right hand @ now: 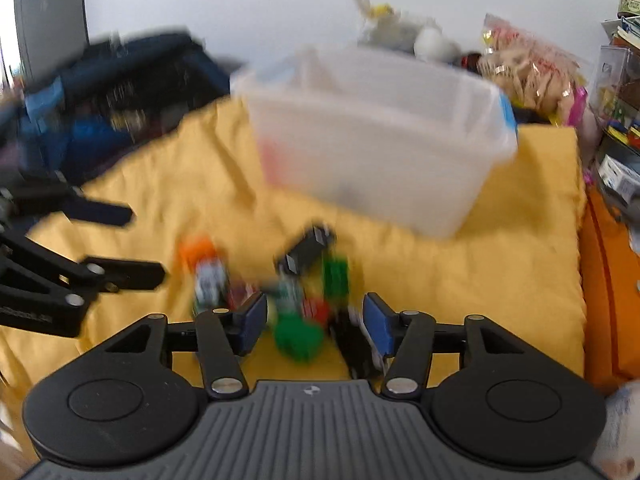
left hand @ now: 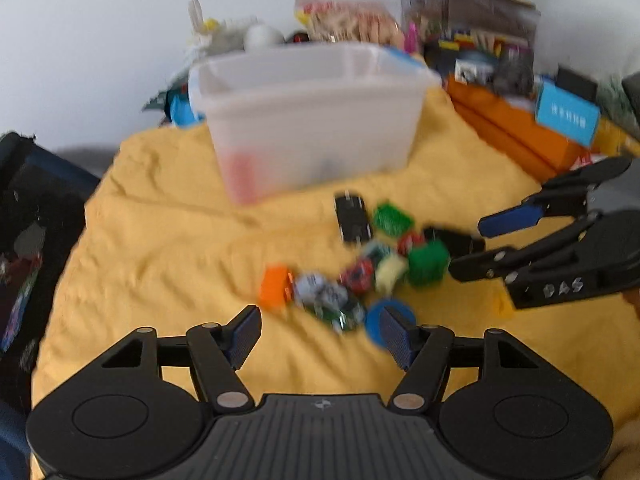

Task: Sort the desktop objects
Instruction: 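Move both open tools back toward the yellow bricks on the blanket, then grasp the yellow duplo brick with the left tool while the right tool grasps the small yellow cube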

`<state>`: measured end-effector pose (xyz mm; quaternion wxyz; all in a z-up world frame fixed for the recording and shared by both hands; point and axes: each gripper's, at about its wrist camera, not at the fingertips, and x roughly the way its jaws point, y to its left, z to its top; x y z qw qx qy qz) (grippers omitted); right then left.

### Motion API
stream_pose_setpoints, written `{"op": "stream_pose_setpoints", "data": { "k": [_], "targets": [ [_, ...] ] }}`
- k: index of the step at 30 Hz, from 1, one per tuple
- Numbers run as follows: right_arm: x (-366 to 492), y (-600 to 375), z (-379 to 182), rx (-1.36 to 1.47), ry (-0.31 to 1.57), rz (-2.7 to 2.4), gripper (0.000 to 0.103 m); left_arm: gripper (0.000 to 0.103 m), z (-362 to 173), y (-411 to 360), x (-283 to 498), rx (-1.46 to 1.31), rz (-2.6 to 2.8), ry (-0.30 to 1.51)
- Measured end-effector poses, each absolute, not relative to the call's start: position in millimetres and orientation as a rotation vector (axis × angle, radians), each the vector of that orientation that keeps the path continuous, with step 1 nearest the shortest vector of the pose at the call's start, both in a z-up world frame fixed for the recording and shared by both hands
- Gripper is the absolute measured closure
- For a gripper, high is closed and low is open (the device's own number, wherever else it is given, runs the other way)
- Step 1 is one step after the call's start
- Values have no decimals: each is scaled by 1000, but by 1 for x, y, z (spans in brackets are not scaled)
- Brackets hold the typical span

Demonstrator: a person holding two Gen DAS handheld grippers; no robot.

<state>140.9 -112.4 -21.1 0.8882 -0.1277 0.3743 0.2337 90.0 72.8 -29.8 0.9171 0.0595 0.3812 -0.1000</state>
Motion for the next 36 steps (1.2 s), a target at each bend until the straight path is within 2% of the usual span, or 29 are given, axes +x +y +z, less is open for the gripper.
{"op": "stream_pose_setpoints", "data": {
  "k": [8,14,19,29,36],
  "targets": [
    [117,-125,-46,-279,847,489,49,35,-50,72,68,92,-243,852],
    [109,-131,-53,-273,865,507,48,39,-64,67,57,40,-256,903],
    [105,-132,-52,-280,855,525,47,51,-66,57,47,56,-277,921],
    [102,-129,-56,-299,861,555,47,51,-59,40,33,79,-334,918],
    [98,-142,-46,-285,857,564,47,51,-39,58,43,32,-321,855]
  ]
}}
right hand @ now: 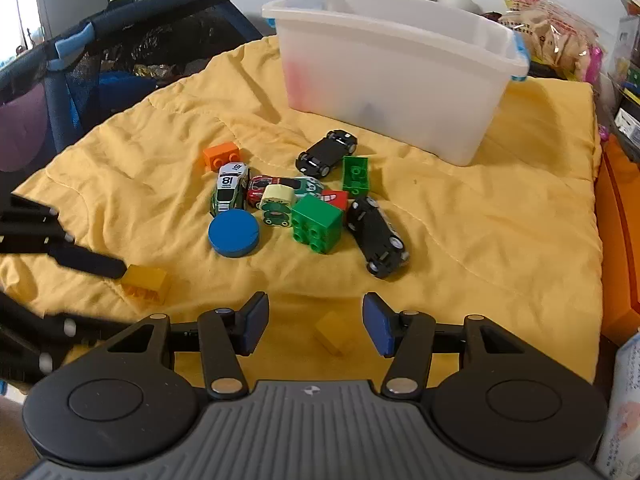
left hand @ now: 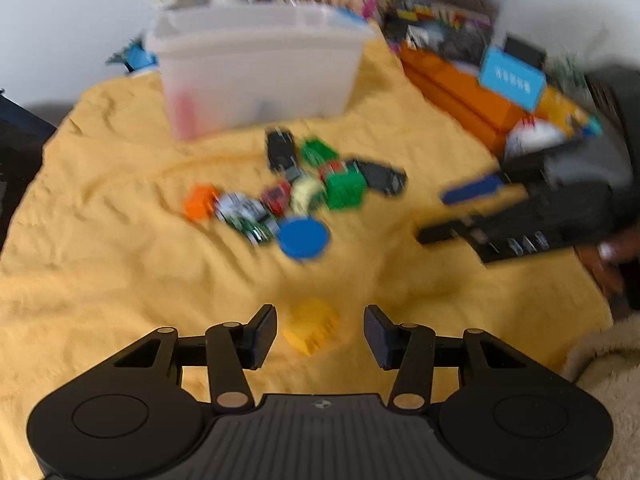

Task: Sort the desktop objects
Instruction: 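Grasp the yellow duplo brick with the left tool while the right tool grasps the small yellow cube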

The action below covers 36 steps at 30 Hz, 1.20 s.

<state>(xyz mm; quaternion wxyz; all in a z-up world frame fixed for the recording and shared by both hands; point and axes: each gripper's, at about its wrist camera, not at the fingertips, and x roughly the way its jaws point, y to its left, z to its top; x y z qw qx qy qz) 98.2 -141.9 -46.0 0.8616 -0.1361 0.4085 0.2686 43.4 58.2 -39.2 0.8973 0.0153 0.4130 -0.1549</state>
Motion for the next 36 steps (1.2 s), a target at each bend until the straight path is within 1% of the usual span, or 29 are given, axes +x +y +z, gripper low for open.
{"op": "stream_pose_setpoints", "data": {
  "k": [2,4,5,6,7,8,17,21,28,36],
  "targets": [
    [97,-150,-43,-271,862,554,47,51,-36,68,50,28,-320,829],
    [95,-159,-41,-243,878,540,49,52,-39,76,62,28,-321,841],
    [95,-163,-41,-227,889,536,50,55,-43,78,68,30,-327,850],
    [95,-165,-41,-218,900,531,52,63,-49,80,73,34,-337,868],
    [95,-167,-42,-219,905,524,59,69,-54,80,76,36,-349,890],
    [96,-167,-43,-219,911,520,61,70,-58,79,78,42,-362,910],
    [95,-168,-48,-205,927,510,61,70,-61,62,56,59,-438,904],
    [95,-165,-47,-210,922,519,61,70,-63,65,52,14,-418,889],
    [92,-159,-48,-239,918,532,61,71,-57,32,28,198,-379,814],
    [88,-158,-52,-252,934,534,61,70,-49,21,19,201,-407,783]
  ]
}}
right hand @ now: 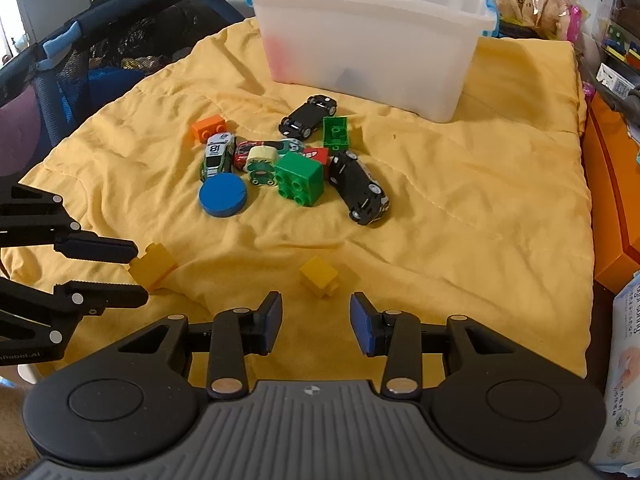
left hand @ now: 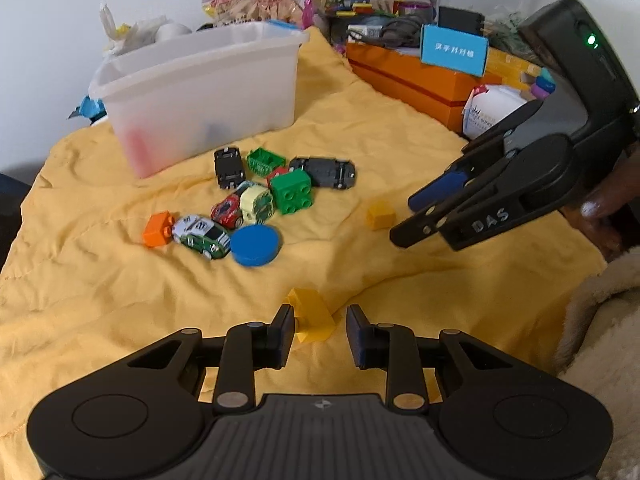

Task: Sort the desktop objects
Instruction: 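Grasp the yellow duplo brick with the left tool while the right tool grasps the small yellow cube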

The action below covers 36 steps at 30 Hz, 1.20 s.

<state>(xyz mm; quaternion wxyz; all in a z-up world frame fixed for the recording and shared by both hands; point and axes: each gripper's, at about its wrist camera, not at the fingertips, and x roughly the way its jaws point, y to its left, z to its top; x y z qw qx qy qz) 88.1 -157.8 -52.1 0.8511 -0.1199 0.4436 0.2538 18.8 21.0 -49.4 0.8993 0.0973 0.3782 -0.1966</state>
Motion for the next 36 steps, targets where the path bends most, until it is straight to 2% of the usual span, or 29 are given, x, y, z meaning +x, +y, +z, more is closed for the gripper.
{"op": "stream_pose_setpoints", "data": {
  "k": [13,19,26,27,28,30,36],
  "targets": [
    [87,-152,-50,-265,923,545,61,70,-53,16,33,51,-443,782],
    [87,-150,-50,-270,922,544,61,70,-33,21,27,42,-380,701],
    [88,-149,-50,-268,923,544,60,70,-55,26,42,-26,-347,857],
    [88,-149,-51,-271,922,544,60,71,-57,26,42,-30,-356,866],
    [89,-149,-51,-272,922,544,60,79,-59,26,43,-35,-361,878],
    [91,-148,-52,-273,920,539,59,86,-66,27,48,-39,-347,919],
    [101,-145,-58,-282,916,523,63,86,-61,38,53,-70,-354,907]
  ]
}}
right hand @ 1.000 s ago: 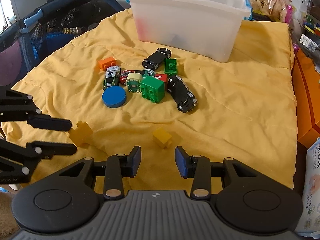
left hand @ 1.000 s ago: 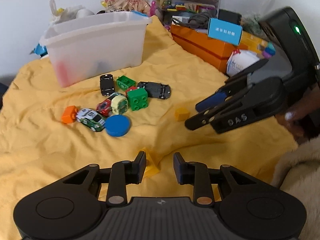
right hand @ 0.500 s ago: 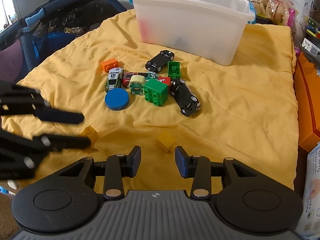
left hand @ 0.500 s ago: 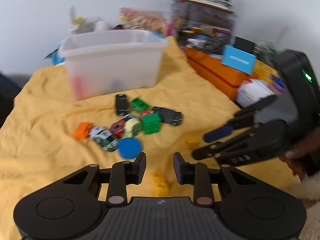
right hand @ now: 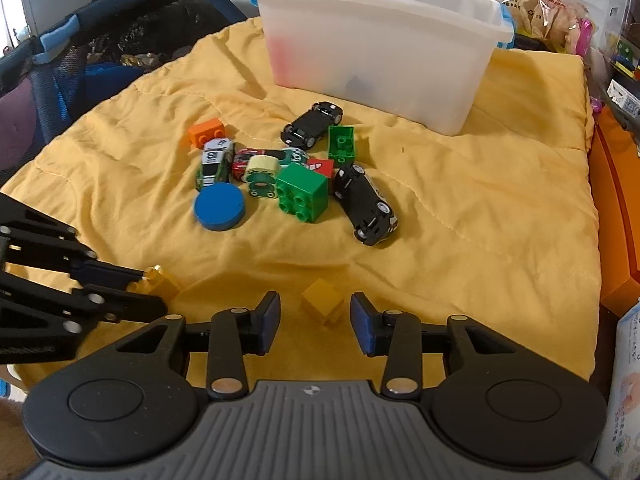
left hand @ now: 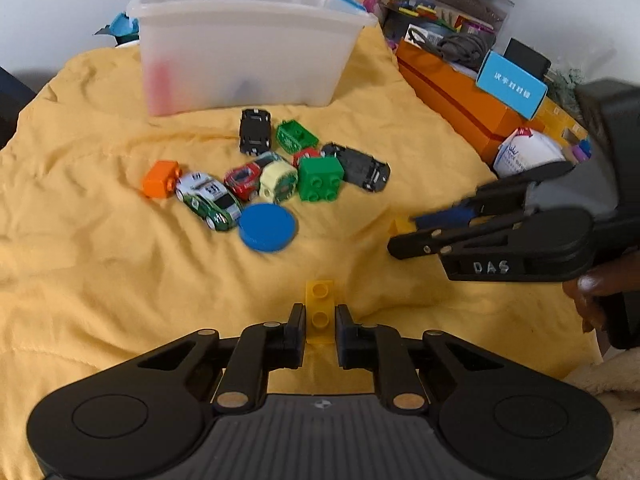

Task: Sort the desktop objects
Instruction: 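Grasp the yellow duplo brick with the left tool while the right tool grasps the small yellow cube, then carry both yellow pieces over the clear bin and open both tools to drop them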

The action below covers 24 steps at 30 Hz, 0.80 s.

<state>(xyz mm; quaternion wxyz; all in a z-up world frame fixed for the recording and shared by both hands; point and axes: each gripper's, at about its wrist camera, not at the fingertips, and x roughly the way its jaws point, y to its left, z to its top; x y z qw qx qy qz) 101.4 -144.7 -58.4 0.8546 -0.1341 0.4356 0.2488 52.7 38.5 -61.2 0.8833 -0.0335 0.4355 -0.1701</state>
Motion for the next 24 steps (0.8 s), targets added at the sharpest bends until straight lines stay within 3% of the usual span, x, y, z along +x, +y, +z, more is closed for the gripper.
{"op": "stream_pose_setpoints", "data": {
  "k": [1,2,8,17,24],
  "targets": [
    [103,-145,-60,-282,920,524,73,86,-58,40,54,-66,-355,897],
    [105,-144,-62,-280,934,530,77,86,-55,41,56,-61,-354,888],
    [110,-140,-49,-288,897,545,77,86,-12,57,90,-45,-331,783],
    [174,-125,27,-277,643,497,77,86,82,80,194,29,-237,515],
    [247,-106,73,-223,522,402,77,85,87,75,266,61,-182,475]
  ]
}}
